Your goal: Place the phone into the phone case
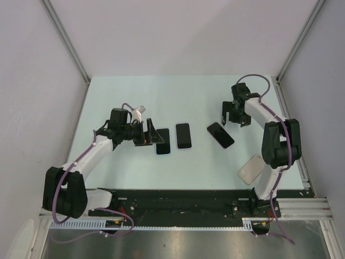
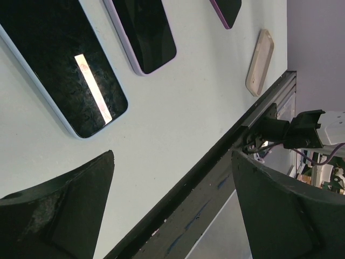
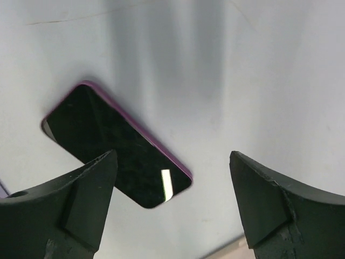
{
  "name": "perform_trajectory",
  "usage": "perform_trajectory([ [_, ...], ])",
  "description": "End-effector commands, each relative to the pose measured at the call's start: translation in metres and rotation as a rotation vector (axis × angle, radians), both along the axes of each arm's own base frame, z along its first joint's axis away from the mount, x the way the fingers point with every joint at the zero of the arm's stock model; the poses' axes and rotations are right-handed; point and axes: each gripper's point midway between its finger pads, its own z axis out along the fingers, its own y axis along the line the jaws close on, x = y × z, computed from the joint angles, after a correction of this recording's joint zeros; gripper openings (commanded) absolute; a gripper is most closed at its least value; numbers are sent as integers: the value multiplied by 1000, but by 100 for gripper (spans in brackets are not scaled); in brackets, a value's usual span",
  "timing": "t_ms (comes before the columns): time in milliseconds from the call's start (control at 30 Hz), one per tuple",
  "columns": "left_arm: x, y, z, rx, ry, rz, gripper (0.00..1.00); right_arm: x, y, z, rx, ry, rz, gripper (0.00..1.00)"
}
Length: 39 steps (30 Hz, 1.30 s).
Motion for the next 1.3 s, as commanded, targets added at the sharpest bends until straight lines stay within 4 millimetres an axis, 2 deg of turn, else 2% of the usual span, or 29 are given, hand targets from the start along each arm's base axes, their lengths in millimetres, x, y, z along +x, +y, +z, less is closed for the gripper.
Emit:
perform_trajectory([
  [0, 1, -1, 11, -3, -59, -18, 93, -33, -43, 27, -88, 20, -312, 87],
  [133, -1, -2, 13, -10, -58, -24, 93, -70, -47, 21, 28, 77, -543, 83],
  [167, -1, -3, 14, -11, -60, -25, 93, -76, -47, 20, 85, 80, -655, 82],
  [200, -1, -2, 14, -11, -64, -22, 93, -92, -52, 18, 91, 87, -708, 81],
  [367, -1, -5, 14, -19, -57, -26, 93, -111, -98, 21, 43, 20, -952, 71],
  [467, -2, -5, 13, -22, -51, -30, 92, -121, -110, 19, 44, 12, -1057, 68],
  [533, -2, -5, 13, -17, -55, -26, 92, -124, -111, 15, 61, 8, -1070, 66],
  [600, -1, -4, 13, -15, -57, -24, 92, -105, -100, 15, 137, -32, -957, 68],
  [633, -2, -5, 13, -17, -54, -26, 92, -100, -95, 15, 123, -34, -754, 72],
  [667, -1, -5, 12, -15, -53, -25, 92, -86, -76, 20, 198, -59, -619, 73],
  [700, -2, -5, 12, -17, -48, -26, 92, -85, -71, 22, 175, -72, -532, 72],
  [767, -2, -5, 12, -19, -45, -26, 92, -80, -71, 26, 75, -114, -377, 68],
  [833, -2, -6, 12, -23, -44, -30, 92, -79, -82, 29, -2, -121, -316, 66],
  [933, -4, -9, 11, -28, -44, -37, 92, -70, -65, 34, -24, -161, -98, 63],
  [967, -5, -10, 11, -25, -44, -40, 92, -70, -54, 38, -22, -177, 104, 62],
  [1000, -5, -11, 9, -19, -39, -42, 92, -71, -46, 39, -58, -178, 210, 62],
  [1033, -7, -13, 7, -5, -36, -47, 91, -72, -49, 38, -109, -173, 255, 64],
  [1067, -7, -12, 7, 11, -47, -48, 91, -78, -63, 36, -216, -134, 330, 64],
  [1100, -8, -12, 4, 37, -44, -47, 91, -84, -65, 31, -245, -99, 380, 65],
  [1200, -11, -15, 6, 54, -68, -60, 91, -101, -78, 25, -312, -19, 465, 69],
  [1267, -12, -16, 5, 55, -68, -66, 91, -110, -74, 23, -284, 3, 530, 70],
])
